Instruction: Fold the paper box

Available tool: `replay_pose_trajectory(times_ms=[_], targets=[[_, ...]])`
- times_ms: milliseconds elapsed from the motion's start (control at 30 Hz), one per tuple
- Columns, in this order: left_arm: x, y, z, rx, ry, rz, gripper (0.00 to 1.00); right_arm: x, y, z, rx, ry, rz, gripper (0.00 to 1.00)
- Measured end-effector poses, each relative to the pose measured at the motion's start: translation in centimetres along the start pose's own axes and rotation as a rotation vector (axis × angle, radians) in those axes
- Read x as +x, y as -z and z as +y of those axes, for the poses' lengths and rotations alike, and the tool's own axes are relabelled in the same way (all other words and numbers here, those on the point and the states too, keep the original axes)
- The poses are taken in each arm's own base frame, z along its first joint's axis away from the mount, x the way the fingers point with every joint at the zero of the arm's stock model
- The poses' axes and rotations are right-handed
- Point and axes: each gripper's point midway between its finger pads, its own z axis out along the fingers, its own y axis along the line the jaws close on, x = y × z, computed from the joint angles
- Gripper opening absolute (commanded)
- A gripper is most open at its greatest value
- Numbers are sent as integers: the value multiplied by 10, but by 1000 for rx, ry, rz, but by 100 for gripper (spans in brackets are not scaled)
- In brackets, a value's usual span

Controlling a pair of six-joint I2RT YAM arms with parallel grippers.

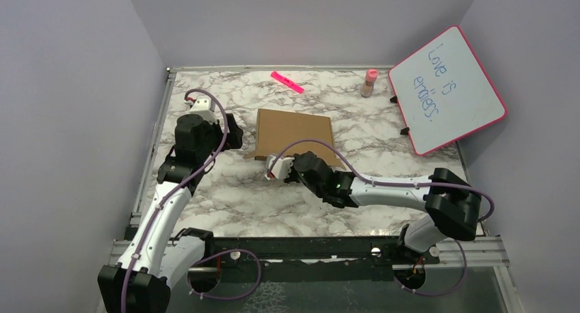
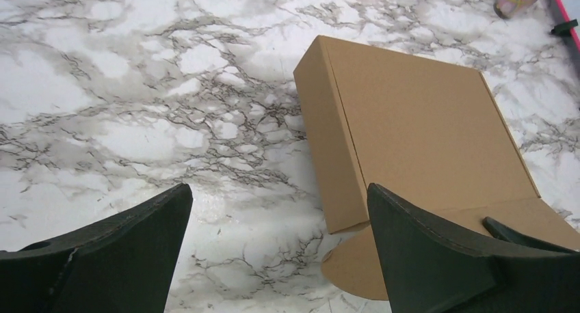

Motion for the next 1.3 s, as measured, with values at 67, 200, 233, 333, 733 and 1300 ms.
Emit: replay_pose_trajectory(times_ms=[67,200,233,333,733,1300], targets=[[-7,4,1,-14,8,-28,96,-4,2,-1,-15,-14,-4,1],[-13,12,7,-59,47,-63,78,-10,4,0,-55,-36,-4,1],[-14,15,9,-72,66,-77,75,-13,4,-1,-64,-41,-3,1],[-8,19,18,-123,126,-100,72,-20,5,-4,-79,-60,-8,1],[101,16,42,-210,423,7,67,-25,9,-9,-135,-107,1,1],[171,-23,-17,1,603,89,72,-57,19,-24,-193,-214,-57,1]])
